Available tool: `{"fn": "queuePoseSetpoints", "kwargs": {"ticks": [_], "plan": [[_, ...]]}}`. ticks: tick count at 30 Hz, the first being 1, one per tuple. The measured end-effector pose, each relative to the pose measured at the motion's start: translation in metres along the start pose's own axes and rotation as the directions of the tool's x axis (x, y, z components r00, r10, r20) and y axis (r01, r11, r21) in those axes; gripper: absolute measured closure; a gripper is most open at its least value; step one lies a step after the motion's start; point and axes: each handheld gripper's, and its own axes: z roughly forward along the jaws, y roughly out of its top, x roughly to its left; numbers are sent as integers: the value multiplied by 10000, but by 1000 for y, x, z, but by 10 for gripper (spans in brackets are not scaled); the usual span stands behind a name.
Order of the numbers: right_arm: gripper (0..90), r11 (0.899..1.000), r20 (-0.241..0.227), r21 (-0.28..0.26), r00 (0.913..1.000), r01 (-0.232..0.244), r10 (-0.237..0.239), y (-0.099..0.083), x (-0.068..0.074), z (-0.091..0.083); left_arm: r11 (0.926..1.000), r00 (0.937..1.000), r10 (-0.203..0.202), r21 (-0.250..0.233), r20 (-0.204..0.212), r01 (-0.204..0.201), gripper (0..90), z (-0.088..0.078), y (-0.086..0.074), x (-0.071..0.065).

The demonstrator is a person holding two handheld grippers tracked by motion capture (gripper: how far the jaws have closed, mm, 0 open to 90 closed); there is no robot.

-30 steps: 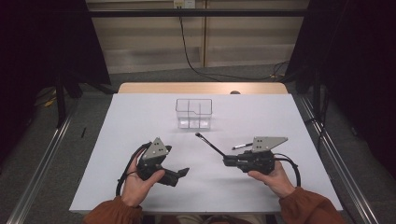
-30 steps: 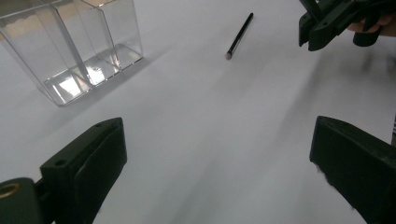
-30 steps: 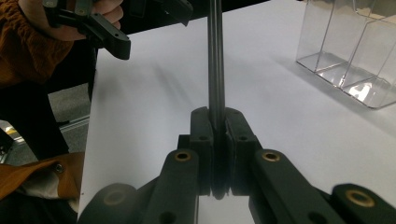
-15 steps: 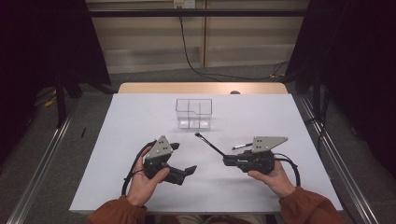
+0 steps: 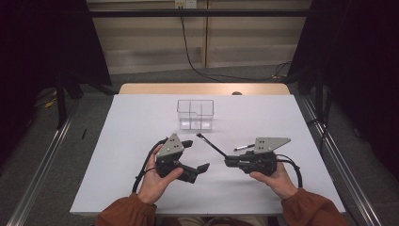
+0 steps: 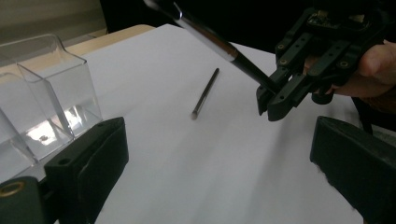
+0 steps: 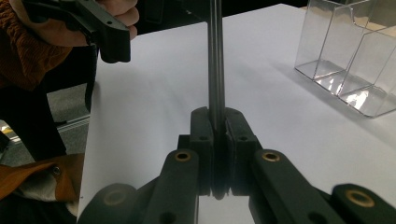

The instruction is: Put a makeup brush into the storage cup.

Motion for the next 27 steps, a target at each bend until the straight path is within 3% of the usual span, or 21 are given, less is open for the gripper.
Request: {"fn": "queuePoseSetpoints", "kwargs": {"ticks": [5,12,16,19,27], "plan": [[842,10000,19,8,10000,-20,20,0,-1,0,9992,9991,315,-251,281,-308,54,8,7,-2],[842,10000,58,-5,10000,-31,31,0,-2,0,9999,9999,83,-150,145,-81,54,19,14,-2],[842,10000,68,-48,10000,-6,6,0,-2,0,10000,9993,70,-70,360,-68,60,24,16,-4],[842,10000,61,-65,10000,-27,27,1,-2,-1,9998,9991,162,-140,388,-157,88,28,18,-5],[842,10000,3,-5,10000,-43,43,0,-2,0,9997,9990,-9,-262,444,21,261,28,20,-7]]}}
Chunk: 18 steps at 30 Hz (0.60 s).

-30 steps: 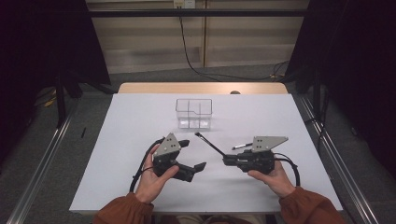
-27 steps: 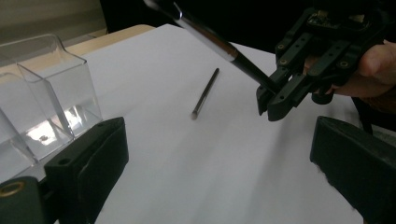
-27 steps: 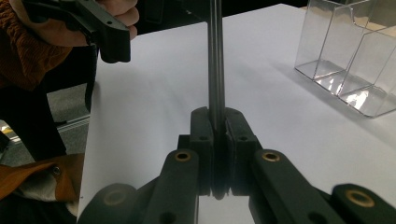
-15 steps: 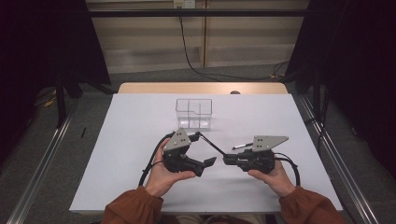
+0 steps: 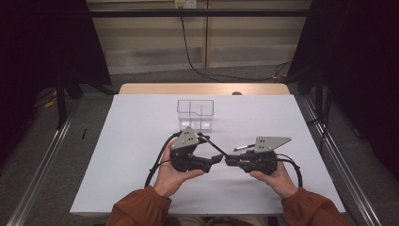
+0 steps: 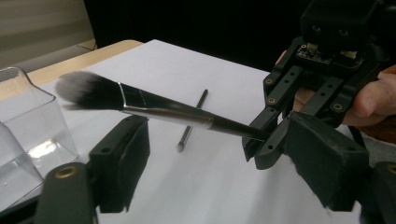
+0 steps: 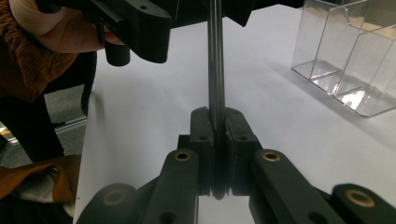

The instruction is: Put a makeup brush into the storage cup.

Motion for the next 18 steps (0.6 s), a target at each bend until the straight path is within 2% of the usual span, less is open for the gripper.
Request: {"fn": "queuePoseSetpoints", "kwargs": {"ticks": [2,3,5,7,9,13,18], "plan": [[842,10000,-9,17,10000,9,-9,0,1,0,9999,9999,-104,-38,27,105,351,-1,-1,-1],[842,10000,-9,17,10000,9,-9,0,1,0,9998,9999,-151,-92,27,151,351,-1,-2,-1],[842,10000,-10,1,10000,16,-16,0,1,0,9997,9997,-186,-163,141,188,434,-1,-1,-1],[842,10000,-23,8,10000,15,-15,0,1,1,9986,9987,-419,-304,301,429,452,-2,-1,-1],[842,10000,-10,33,10000,47,-47,0,1,1,9984,9984,-451,-319,346,462,495,-2,-1,-1],[842,10000,-71,61,9999,75,-75,-1,2,1,9970,9972,-628,-423,397,645,525,-5,0,2],[842,9997,-146,136,9997,178,-176,-1,3,3,9926,9929,-1023,-599,605,1059,582,-8,1,6]]}}
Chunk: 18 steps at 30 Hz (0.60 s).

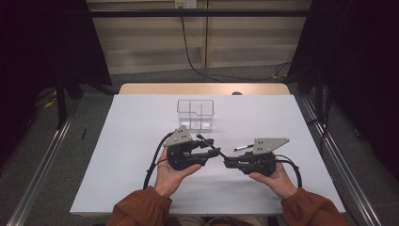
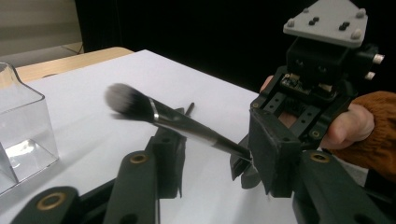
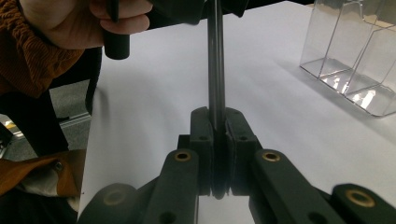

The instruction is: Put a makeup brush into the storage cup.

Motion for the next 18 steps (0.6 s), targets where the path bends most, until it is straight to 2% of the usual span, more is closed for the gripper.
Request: {"fn": "queuePoseSetpoints", "kwargs": {"ticks": [3,7,12,16,18], "plan": [[842,9999,-62,85,10000,54,-53,0,1,2,9996,9996,-264,-120,129,265,623,-1,1,0],[842,9999,-82,107,9999,86,-85,0,2,2,9993,9990,-335,-148,293,339,653,-2,2,-1],[842,9997,-133,158,9997,204,-202,0,3,3,9987,9983,-434,-253,385,444,738,-4,2,0],[841,9996,-181,155,9996,233,-230,0,3,4,9974,9962,-631,-305,603,650,775,-4,3,1],[840,9996,-177,170,9996,241,-238,0,3,4,9955,9939,-849,-372,701,877,780,-4,3,1]]}}
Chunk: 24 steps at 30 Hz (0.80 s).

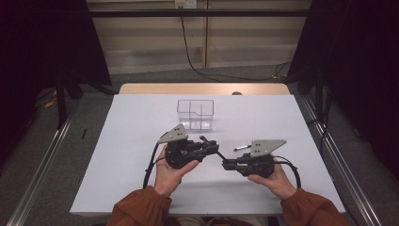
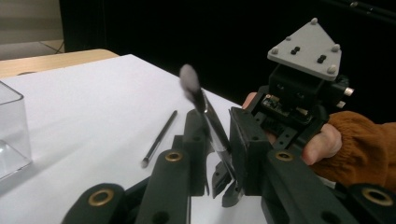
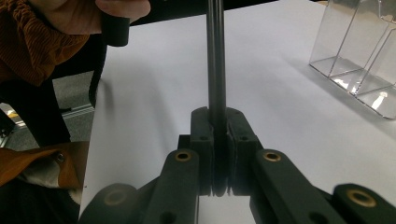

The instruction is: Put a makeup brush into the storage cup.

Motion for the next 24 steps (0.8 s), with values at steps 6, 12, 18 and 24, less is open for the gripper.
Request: {"fn": "queuePoseSetpoints", "kwargs": {"ticks": [6,12,18,24], "plan": [[832,10000,59,-46,9999,-82,83,0,-1,0,9997,9996,-249,10,164,249,805,0,1,0],[807,9997,340,-135,9993,-180,184,-1,-4,-1,10000,9997,-12,89,240,9,833,2,2,-3],[766,9992,339,-305,9990,-269,279,-1,-4,-2,9999,9996,137,90,231,-139,839,3,4,-7],[707,9991,432,-341,9987,-262,277,-1,-3,-1,9997,9998,142,216,100,-144,839,2,4,-6]]}}
